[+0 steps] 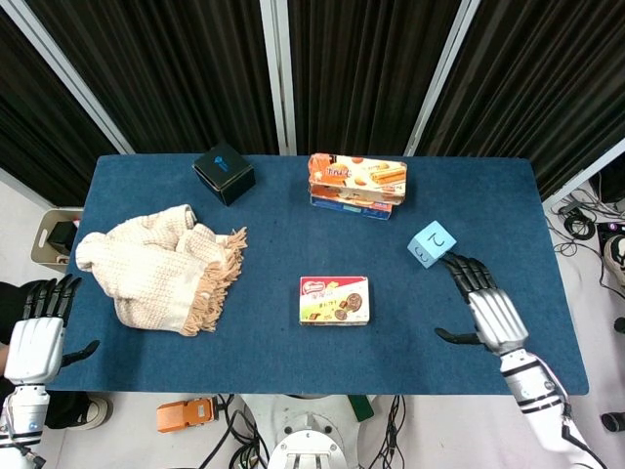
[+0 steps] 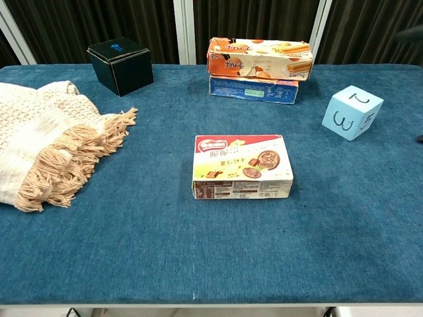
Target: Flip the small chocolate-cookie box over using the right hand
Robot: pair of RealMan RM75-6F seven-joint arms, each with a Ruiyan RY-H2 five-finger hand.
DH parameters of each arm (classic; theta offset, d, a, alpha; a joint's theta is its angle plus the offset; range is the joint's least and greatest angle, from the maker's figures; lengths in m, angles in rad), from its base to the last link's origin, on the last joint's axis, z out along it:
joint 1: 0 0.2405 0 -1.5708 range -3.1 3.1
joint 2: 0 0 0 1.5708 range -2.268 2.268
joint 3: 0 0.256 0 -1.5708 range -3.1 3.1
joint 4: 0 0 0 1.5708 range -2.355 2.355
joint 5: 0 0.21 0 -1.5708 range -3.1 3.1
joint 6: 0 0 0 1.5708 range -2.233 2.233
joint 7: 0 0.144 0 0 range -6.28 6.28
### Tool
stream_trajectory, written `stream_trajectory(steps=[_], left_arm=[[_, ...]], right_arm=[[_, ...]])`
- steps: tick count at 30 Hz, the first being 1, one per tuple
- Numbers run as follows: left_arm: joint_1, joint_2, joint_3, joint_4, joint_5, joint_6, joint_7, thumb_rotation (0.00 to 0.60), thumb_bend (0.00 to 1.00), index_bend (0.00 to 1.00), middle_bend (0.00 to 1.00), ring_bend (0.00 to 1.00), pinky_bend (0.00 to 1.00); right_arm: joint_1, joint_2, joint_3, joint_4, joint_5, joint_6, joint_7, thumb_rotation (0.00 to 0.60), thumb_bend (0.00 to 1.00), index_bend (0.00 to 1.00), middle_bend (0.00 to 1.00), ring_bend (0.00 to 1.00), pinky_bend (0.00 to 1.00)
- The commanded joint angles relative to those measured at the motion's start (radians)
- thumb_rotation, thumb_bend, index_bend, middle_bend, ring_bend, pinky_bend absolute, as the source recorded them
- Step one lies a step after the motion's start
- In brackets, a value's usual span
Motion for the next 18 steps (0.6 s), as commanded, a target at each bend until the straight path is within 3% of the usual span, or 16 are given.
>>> stream_trajectory(steps=[1,6,12,18], left_arm=[[0.000,-0.002,0.000,0.004,-0.002,-0.001,-0.004,0.600,0.00,0.07,0.06,0.00,0.00],[0.000,-0.005,0.001,0.016,-0.002,-0.004,-0.013,0.600,0.00,0.07,0.06,0.00,0.00],[0.000,-0.008,0.002,0.025,0.000,-0.003,-0.017,0.600,0.00,0.07,0.06,0.00,0.00],[0.003,-0.009,0.004,0.033,-0.003,-0.003,-0.023,0.600,0.00,0.07,0.06,0.00,0.00]], right_arm=[[0.155,-0.112,0.070,-0.127,0.229,-0.172,-0.264,0.600,0.19,0.00,0.00,0.00,0.00],[0.289,-0.273,0.108,-0.106,0.501,-0.183,-0.523,0.600,0.06,0.00,0.00,0.00,0.00],[0.438,-0.451,0.152,-0.021,0.762,-0.120,-0.719,0.600,0.05,0.00,0.00,0.00,0.00],[0.548,-0.572,0.177,0.074,0.919,-0.071,-0.816,0.600,0.05,0.00,0.00,0.00,0.00]])
